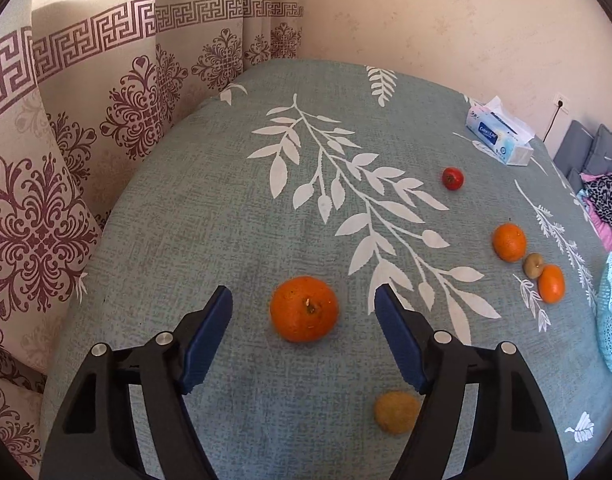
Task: Organize fruits
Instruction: 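Grasp the tangerine with the left tool while the right tool grasps an orange, then carry the tangerine and orange toward the blue basket with both tools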
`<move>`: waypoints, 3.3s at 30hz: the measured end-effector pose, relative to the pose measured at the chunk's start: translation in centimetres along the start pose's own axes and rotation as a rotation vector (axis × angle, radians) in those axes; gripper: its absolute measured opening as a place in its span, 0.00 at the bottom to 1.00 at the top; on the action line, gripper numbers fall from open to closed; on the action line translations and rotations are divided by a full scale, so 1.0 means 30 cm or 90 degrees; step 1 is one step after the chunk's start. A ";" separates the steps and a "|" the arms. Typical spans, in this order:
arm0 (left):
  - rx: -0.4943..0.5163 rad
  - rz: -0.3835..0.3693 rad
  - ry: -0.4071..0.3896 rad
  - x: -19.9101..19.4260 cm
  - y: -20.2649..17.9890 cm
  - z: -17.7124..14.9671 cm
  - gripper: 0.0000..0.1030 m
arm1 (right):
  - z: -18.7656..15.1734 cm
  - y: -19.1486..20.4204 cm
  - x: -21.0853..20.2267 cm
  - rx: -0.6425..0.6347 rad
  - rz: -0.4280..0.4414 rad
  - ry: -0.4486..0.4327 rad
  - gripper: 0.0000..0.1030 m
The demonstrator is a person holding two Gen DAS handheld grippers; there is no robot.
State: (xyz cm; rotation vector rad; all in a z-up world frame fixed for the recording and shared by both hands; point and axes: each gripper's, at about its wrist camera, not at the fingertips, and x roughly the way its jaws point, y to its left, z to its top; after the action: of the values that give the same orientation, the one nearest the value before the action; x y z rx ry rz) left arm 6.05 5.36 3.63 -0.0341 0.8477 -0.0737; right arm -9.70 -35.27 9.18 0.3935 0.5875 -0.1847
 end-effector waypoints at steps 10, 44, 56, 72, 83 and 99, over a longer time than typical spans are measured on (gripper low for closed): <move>0.007 -0.001 0.031 0.071 -0.009 -0.025 0.39 | 0.040 0.162 0.097 -0.048 0.045 0.027 0.73; 0.010 -0.059 -0.043 -0.129 -0.032 0.026 0.38 | 0.020 0.662 0.812 -0.222 0.078 0.293 0.52; 0.013 -0.060 -0.042 -0.128 -0.037 0.024 0.38 | 0.069 0.678 0.689 -0.228 0.106 0.254 0.38; 0.042 -0.077 -0.049 -0.160 -0.096 0.000 0.38 | 0.183 0.391 0.407 -0.141 0.072 0.173 0.38; 0.070 -0.087 -0.039 -0.156 -0.157 -0.032 0.38 | 0.145 0.147 0.287 -0.069 0.026 0.153 0.38; 0.126 -0.110 -0.024 -0.160 -0.280 -0.105 0.38 | 0.051 -0.027 0.192 -0.002 0.022 0.144 0.39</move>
State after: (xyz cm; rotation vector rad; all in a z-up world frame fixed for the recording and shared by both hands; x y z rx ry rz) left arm 0.09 -2.62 5.65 0.0774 0.7950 -0.3189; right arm -4.45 -36.96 6.81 0.4239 0.8023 -0.1066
